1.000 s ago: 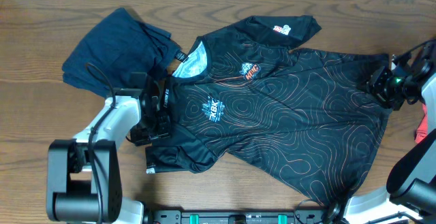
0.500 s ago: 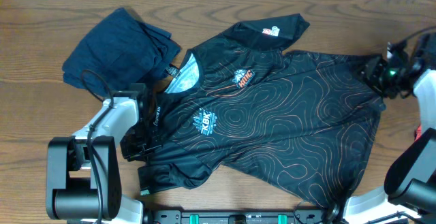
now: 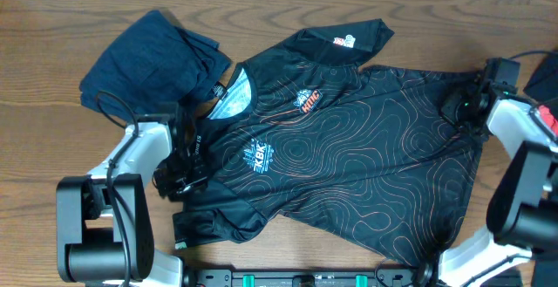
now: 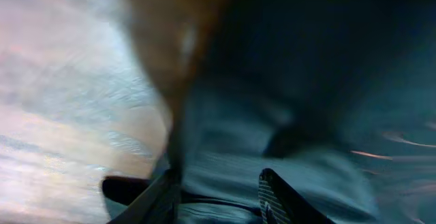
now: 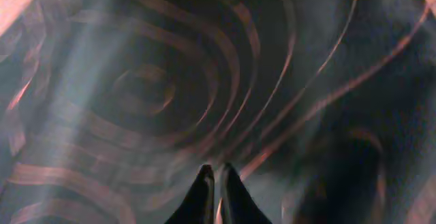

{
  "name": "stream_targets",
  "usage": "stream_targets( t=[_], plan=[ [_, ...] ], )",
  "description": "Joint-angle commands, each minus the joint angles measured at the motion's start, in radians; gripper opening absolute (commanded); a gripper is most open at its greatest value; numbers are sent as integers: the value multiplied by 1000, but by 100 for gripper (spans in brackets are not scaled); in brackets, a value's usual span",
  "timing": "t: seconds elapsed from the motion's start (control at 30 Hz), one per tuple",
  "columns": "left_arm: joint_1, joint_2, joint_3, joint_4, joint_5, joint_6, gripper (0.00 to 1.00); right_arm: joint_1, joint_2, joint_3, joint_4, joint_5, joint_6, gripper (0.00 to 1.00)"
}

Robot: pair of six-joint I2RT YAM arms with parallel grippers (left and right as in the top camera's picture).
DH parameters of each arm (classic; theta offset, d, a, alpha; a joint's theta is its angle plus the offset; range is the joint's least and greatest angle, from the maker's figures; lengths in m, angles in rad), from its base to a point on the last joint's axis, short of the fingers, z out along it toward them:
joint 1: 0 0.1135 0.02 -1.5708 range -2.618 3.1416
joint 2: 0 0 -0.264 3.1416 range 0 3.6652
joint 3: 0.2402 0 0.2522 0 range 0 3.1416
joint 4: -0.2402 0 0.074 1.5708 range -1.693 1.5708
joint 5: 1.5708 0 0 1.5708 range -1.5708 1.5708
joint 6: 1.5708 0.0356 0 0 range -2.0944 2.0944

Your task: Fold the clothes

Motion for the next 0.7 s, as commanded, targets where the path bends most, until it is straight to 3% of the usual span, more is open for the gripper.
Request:
stream_targets(
  t=[0.0,0.17,0.3,0.53,0.67],
  plan=[
    [1,-25,85,-15,106,60,42,-3,104,-9,63,51,104,1],
    [1,-97,164,-37,158,64,45,-3,266,-8,212,52,211,1],
    [1,-195,219,-37,165,71,54,-7,372,50,285,51,227,1],
    [1,-352,272,-6,165,83,68,-13,432,290,250,20,154,1],
    [1,-391,272,9,166,83,71,-26,431,496,111,0,79,1]
  ],
)
